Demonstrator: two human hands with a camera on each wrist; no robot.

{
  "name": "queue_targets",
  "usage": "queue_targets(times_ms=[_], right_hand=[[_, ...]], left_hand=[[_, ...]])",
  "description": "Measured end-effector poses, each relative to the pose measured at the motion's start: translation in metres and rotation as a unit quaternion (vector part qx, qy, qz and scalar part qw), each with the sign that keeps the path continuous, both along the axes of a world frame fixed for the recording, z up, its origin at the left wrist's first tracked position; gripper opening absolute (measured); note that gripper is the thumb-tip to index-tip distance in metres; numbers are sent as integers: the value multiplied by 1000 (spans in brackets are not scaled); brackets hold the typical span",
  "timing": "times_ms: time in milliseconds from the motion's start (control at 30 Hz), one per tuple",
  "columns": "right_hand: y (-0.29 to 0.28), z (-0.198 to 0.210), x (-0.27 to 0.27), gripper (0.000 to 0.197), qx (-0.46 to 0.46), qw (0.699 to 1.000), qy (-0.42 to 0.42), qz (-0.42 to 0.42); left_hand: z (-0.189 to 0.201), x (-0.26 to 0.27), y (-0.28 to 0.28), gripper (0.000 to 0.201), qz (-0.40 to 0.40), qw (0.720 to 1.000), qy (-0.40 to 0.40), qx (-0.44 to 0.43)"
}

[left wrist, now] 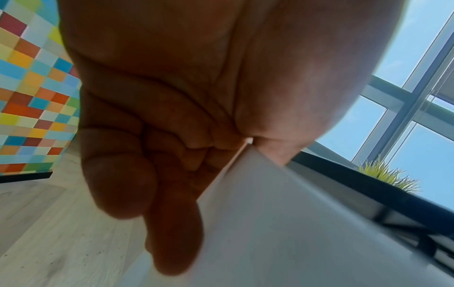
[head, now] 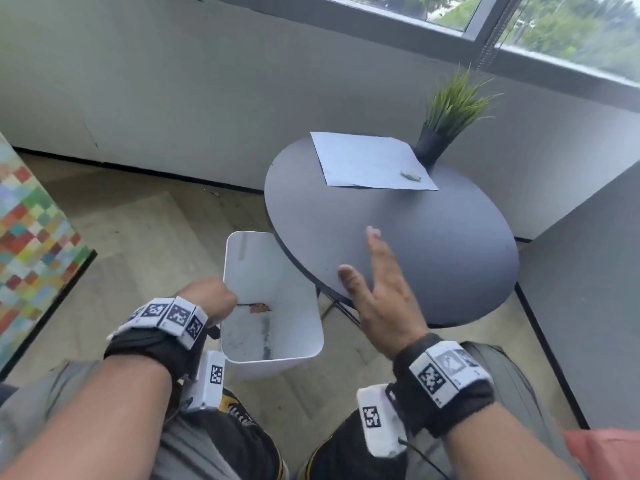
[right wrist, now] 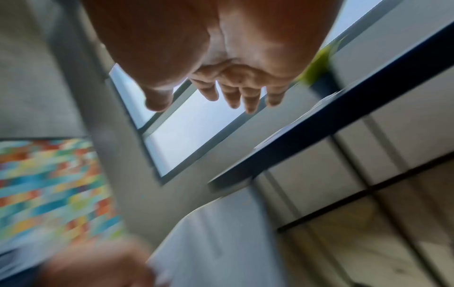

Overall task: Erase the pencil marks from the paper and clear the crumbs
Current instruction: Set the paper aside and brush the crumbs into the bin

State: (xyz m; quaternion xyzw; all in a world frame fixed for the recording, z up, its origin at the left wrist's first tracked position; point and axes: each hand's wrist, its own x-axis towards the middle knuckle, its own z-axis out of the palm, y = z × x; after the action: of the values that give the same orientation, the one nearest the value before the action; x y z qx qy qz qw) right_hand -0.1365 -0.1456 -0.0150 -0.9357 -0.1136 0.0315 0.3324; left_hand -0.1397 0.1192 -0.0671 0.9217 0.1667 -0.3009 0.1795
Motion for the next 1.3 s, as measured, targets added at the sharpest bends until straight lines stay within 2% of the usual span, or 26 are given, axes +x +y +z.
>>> queue_targets(times_ms=[67,100,133,200,300,400,433,467,533,567,600,633,700,767,800,867,933,1000,1067,1133,1300], right_hand=[[-41,-2,17,85,-118,980,57,-150],[-50,-5,20,86,-182,962,99,-179],[-45,-11,18,86,-230,950,121,-172],[-7,-23,7,83,-265,954,107,-86],[61,-30,-15,85,-248,963,72,83],[67,-7,-15,79,-98,977,39,187],[54,-3,-8,77,-48,983,21,174],[37,-2,4,75,-34,991,5,126],[6,-5,27,74,-118,992,27,-48],[0,-10,32,75,-183,974,69,-114],[4,-16,32,76,-236,959,97,-127],[17,-23,27,78,-269,954,99,-84],[56,-29,3,81,-269,957,58,90],[86,-25,-16,80,-200,954,28,220],[88,-20,-16,78,-144,961,27,236],[67,-12,0,76,-56,984,12,169],[16,-9,27,77,-59,998,0,11],[-44,-7,46,79,-148,974,49,-165],[-72,-8,48,79,-219,936,134,-242],[-54,-16,40,78,-249,933,157,-208],[71,-30,12,82,-278,957,82,2]], left_hand=[[6,-1,-2,35,12,1000,-3,-5],[7,-1,-1,35,9,1000,-5,-6],[8,-1,0,34,9,1000,-2,-11],[10,0,1,30,18,999,-2,-41],[9,2,4,27,35,996,-6,-81],[11,4,8,22,93,990,-8,-104],[11,4,9,21,102,989,-4,-107],[12,5,10,21,106,988,0,-108],[12,7,12,20,108,988,-1,-109],[13,8,12,20,108,988,-2,-108],[12,9,12,20,110,988,-6,-109],[12,10,11,20,114,987,-10,-113],[10,10,10,20,112,986,-11,-120],[10,10,8,20,105,987,-10,-124],[9,11,8,21,101,987,-8,-126],[7,11,10,25,89,989,0,-120],[5,11,13,28,72,992,6,-108],[3,11,15,25,79,992,-2,-101],[6,13,14,19,83,990,-6,-112],[9,15,11,22,81,988,5,-130],[11,12,14,21,99,984,0,-147]])
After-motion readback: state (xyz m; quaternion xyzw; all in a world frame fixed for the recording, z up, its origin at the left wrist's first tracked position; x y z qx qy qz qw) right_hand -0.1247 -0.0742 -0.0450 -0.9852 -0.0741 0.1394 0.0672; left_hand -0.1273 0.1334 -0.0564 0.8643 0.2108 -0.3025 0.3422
